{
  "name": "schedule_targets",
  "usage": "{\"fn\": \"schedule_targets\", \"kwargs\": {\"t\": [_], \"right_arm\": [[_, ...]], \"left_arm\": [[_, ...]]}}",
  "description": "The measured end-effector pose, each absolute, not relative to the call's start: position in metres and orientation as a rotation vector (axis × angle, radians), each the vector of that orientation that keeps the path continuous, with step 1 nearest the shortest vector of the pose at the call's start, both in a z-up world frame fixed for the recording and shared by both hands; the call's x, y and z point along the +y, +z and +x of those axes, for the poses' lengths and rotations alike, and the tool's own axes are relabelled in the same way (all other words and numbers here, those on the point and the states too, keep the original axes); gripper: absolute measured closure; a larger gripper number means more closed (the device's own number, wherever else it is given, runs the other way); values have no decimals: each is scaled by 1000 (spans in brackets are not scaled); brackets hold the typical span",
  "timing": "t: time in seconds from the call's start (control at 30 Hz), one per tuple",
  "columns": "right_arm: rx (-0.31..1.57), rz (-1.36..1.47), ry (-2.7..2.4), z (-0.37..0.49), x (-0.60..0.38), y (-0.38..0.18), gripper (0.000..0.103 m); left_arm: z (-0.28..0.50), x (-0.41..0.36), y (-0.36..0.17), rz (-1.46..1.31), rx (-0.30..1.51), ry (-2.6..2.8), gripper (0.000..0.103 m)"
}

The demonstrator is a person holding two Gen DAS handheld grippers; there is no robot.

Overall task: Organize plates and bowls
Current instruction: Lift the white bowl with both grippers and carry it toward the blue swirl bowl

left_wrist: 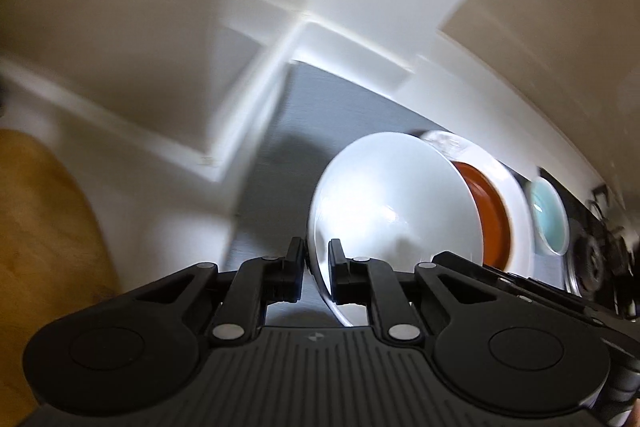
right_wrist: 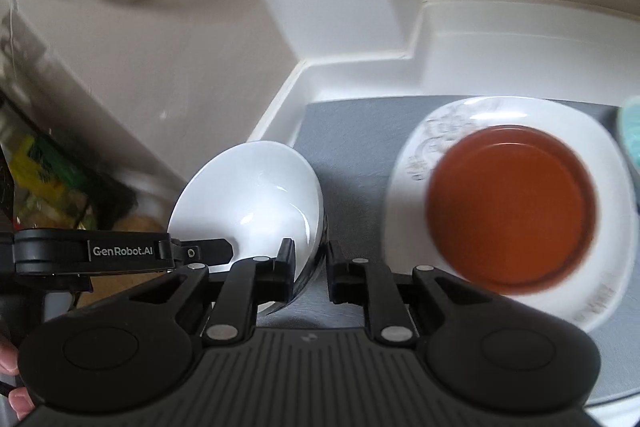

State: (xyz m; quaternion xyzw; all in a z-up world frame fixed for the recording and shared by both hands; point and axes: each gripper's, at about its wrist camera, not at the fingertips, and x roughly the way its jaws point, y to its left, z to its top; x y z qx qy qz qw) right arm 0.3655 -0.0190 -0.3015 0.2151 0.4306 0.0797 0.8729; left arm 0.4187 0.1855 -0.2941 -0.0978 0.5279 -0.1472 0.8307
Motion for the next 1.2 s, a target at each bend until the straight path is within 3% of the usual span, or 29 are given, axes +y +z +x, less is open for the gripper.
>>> {"fn": "schedule_targets", "kwargs": {"t": [0.77, 1.2], "right_arm": [[686, 677, -266, 289, -234, -277, 86], [651, 679, -327, 295, -281, -277, 86]], "left_arm": [[470, -67, -288, -9, 1307, -682, 90], [470, -139, -266, 161, 1229, -665, 90]]}}
